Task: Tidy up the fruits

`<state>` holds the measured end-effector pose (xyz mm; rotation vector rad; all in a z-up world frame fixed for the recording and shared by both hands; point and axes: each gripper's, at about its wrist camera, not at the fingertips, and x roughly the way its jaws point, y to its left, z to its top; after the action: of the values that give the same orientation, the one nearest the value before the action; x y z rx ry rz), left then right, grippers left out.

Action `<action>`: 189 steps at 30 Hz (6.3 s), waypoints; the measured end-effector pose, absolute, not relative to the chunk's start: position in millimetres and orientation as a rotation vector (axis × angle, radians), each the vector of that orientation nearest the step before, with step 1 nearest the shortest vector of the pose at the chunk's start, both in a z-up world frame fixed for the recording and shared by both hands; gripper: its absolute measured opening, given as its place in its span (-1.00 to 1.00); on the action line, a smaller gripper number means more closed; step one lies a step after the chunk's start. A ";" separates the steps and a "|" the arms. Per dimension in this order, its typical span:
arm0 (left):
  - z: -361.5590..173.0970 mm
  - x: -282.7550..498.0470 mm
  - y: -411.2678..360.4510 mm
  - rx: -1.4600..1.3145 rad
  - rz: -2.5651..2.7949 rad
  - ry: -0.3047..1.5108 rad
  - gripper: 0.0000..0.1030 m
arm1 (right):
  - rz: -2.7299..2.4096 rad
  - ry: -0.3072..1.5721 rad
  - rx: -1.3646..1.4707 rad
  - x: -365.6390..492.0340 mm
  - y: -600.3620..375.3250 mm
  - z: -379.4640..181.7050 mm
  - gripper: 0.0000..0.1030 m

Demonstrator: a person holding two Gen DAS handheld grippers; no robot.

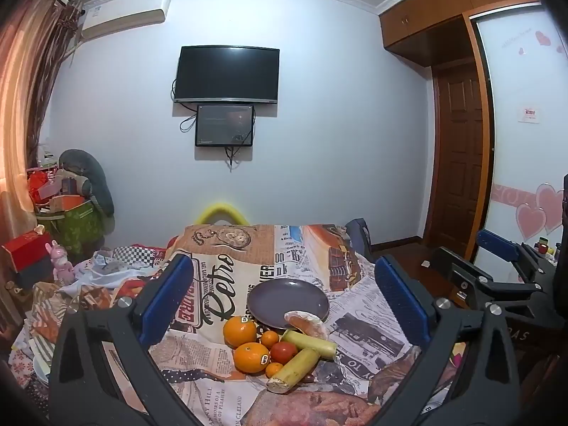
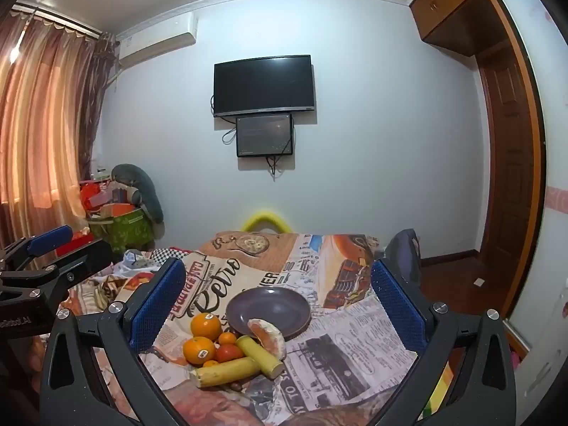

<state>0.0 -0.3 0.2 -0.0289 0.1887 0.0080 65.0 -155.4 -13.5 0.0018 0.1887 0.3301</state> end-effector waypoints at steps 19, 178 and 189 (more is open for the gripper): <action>-3.0 2.5 3.8 -0.054 0.007 0.200 1.00 | 0.342 0.197 0.008 70.6 -155.6 -18.6 1.00; -162.4 230.0 72.1 -0.108 0.026 0.787 0.30 | 0.570 0.843 -0.004 276.9 -118.1 -158.6 -0.56; -113.3 227.6 60.8 -0.076 0.023 0.674 0.30 | 0.542 0.721 0.013 274.3 -129.7 -114.7 -0.58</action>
<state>227.6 60.8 -113.3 -0.0756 0.6737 0.0235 274.3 -129.7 -114.7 0.0129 0.7208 0.5415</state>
